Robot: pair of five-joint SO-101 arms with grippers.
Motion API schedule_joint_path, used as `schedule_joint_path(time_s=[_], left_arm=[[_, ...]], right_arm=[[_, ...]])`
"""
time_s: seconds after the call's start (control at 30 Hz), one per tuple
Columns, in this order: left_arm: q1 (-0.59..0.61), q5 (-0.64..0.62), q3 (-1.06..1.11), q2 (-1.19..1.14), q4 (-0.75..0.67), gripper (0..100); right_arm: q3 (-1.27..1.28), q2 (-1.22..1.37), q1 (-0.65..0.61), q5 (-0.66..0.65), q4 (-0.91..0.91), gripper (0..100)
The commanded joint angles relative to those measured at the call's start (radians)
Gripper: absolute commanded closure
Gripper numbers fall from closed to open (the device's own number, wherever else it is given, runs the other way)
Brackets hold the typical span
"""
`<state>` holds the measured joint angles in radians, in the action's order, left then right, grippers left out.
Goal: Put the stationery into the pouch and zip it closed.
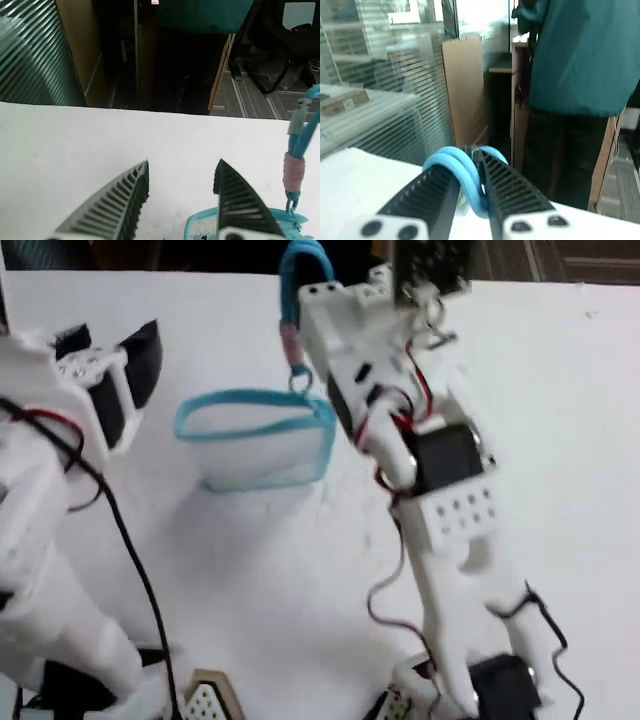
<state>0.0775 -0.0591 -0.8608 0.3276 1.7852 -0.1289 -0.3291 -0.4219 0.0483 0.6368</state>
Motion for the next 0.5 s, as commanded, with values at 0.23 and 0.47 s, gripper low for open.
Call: schedule_joint_path(time_s=[0.23,0.47], left_arm=[[-0.174,0.104,0.483,0.203,-0.029,77],[-0.349,0.104,0.767,0.291,-0.173,77]], right_arm=[[-0.098,0.139,0.162,0.009,0.004,98.3],[-0.1,0.145,0.213,0.009,0.001,98.3]])
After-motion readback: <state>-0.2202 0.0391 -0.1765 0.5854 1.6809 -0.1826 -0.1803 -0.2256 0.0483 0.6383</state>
